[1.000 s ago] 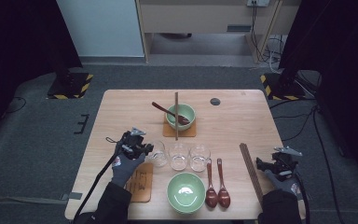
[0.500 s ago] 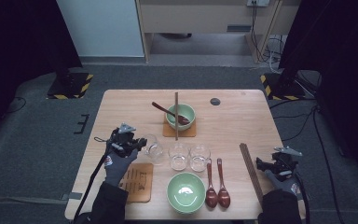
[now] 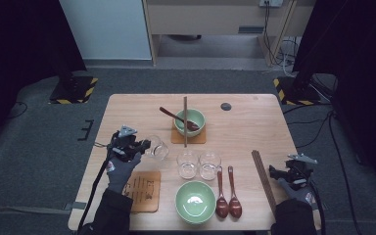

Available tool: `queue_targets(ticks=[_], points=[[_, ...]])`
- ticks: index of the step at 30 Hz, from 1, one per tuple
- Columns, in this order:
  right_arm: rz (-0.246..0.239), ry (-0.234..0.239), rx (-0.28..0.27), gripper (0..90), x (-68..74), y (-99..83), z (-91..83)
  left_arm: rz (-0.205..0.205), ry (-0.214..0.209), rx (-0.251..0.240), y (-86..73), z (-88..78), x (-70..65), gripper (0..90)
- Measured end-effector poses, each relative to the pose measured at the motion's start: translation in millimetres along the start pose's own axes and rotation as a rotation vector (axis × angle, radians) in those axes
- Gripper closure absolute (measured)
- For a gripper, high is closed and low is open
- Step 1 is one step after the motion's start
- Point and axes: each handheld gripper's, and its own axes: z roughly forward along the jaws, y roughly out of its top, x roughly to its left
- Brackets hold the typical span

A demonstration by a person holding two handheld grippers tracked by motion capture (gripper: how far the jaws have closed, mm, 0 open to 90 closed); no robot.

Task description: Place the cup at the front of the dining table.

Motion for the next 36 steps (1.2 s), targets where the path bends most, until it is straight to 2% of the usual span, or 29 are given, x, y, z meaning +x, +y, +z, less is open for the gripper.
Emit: queue_targets(ticks=[8, 17, 27, 30, 36], points=[[0.0, 0.0, 0.0, 0.6, 0.0, 0.0, 0.0, -0.008, 0.019, -0.013, 10.3, 0.3, 5.2, 81.1], [0.0, 0.0, 0.0, 0.6, 0.0, 0.0, 0.0, 0.007, 0.037, -0.028, 25.8, -0.4, 4.1, 81.1], [0.0, 0.0, 0.0, 0.6, 0.0, 0.0, 0.0, 0.003, 0.049, -0.033, 41.0, 2.9, 5.4, 81.2], [0.0, 0.0, 0.0, 0.6, 0.0, 0.0, 0.0, -0.008, 0.042, -0.036, 41.9, 5.4, 6.9, 81.2], [0.0, 0.0, 0.0, 0.6, 0.0, 0.0, 0.0, 0.004, 0.069, -0.017, 42.0, 14.4, 7.9, 81.2]])
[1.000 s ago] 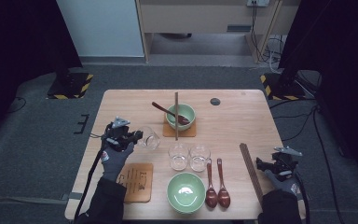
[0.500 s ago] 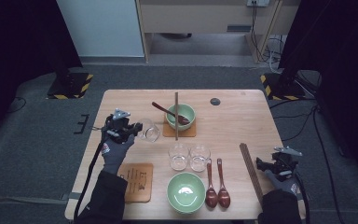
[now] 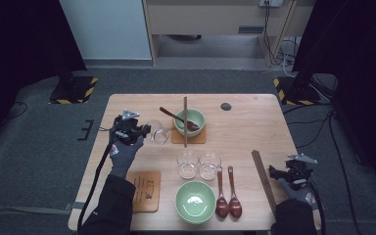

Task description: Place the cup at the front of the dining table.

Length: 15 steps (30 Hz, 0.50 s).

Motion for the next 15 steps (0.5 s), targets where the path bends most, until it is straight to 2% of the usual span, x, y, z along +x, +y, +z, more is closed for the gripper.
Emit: queue_targets(ticks=[8, 15], points=[[0.0, 0.0, 0.0, 0.6, 0.0, 0.0, 0.0, 0.0, 0.007, 0.041, -3.8, 18.3, 1.8, 81.2], [-0.001, 0.0, 0.0, 0.6, -0.1, 0.0, 0.0, 0.005, 0.037, 0.089, -9.4, 36.6, 4.1, 81.4]])
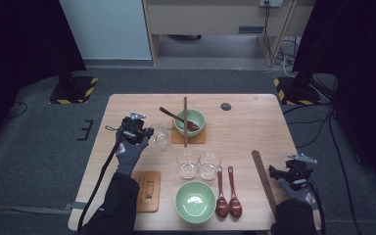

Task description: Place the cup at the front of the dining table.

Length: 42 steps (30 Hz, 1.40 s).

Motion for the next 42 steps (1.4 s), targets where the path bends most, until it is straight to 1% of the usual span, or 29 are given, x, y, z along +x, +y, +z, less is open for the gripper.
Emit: queue_targets(ticks=[3, 8, 11, 15, 23, 28, 32, 34, 36, 39, 42], points=[[0.001, 0.0, 0.0, 0.6, 0.0, 0.0, 0.0, -0.007, 0.004, 0.013, -1.2, 6.6, 0.6, 81.5], [0.0, 0.0, 0.0, 0.6, 0.0, 0.0, 0.0, -0.005, 0.014, 0.041, -3.6, 17.0, 1.4, 81.5], [0.001, 0.0, 0.0, 0.6, 0.1, 0.0, 0.0, -0.004, 0.01, 0.051, -4.6, 20.6, 1.8, 81.5], [0.001, 0.0, 0.0, 0.6, 0.1, 0.0, 0.0, -0.001, 0.023, 0.064, -5.7, 25.2, 2.9, 81.6], [0.001, 0.0, 0.0, 0.6, 0.1, 0.0, 0.0, -0.015, 0.029, 0.049, -6.6, 28.7, 3.7, 81.4], [0.001, 0.0, 0.0, 0.6, 0.1, 0.0, 0.0, -0.035, 0.046, 0.025, -7.7, 33.2, 3.4, 80.4], [0.001, 0.0, 0.0, 0.6, 0.1, 0.0, 0.0, -0.036, 0.054, 0.013, -8.4, 36.3, 3.0, 79.7], [0.001, 0.0, 0.0, 0.6, 0.1, 0.0, 0.0, -0.047, 0.046, 0.007, -8.5, 38.4, 2.8, 79.1], [0.001, 0.0, 0.0, 0.6, 0.1, 0.0, 0.0, -0.049, 0.05, 0.002, -8.3, 39.3, 2.4, 78.8], [0.001, 0.0, 0.0, 0.6, 0.1, 0.0, 0.0, -0.065, 0.05, -0.005, -8.3, 40.6, 3.3, 78.4], [0.001, 0.0, 0.0, 0.6, 0.1, 0.0, 0.0, -0.072, 0.056, -0.015, -8.0, 42.2, 3.3, 78.0]])
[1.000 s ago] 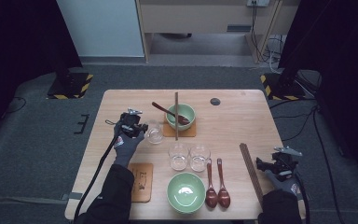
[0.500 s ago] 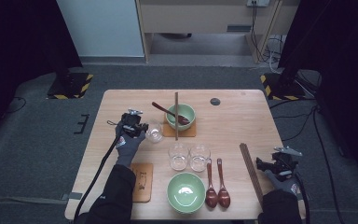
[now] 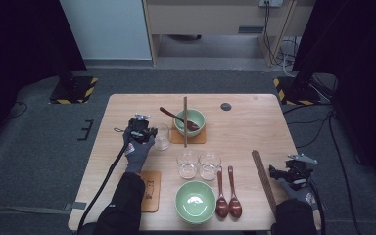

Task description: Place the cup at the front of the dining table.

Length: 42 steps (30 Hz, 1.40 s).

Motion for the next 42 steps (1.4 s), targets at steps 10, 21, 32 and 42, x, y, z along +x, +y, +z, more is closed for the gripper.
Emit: queue_targets(ticks=[10, 21, 32, 42], points=[[0.0, 0.0, 0.0, 0.6, 0.0, 0.0, 0.0, -0.006, 0.003, -0.015, 2.2, 4.6, 0.8, 77.1], [0.0, 0.0, 0.0, 0.6, 0.0, 0.0, 0.0, -0.026, -0.05, -0.067, 0.0, 0.0, 3.5, 65.4], [0.0, 0.0, 0.0, 0.6, 0.0, 0.0, 0.0, -0.036, -0.112, -0.181, -13.1, -36.3, 15.3, 49.6], [0.0, 0.0, 0.0, 0.6, 0.0, 0.0, 0.0, -0.009, -0.163, -0.282, -38.9, -76.2, 14.9, 34.3]])
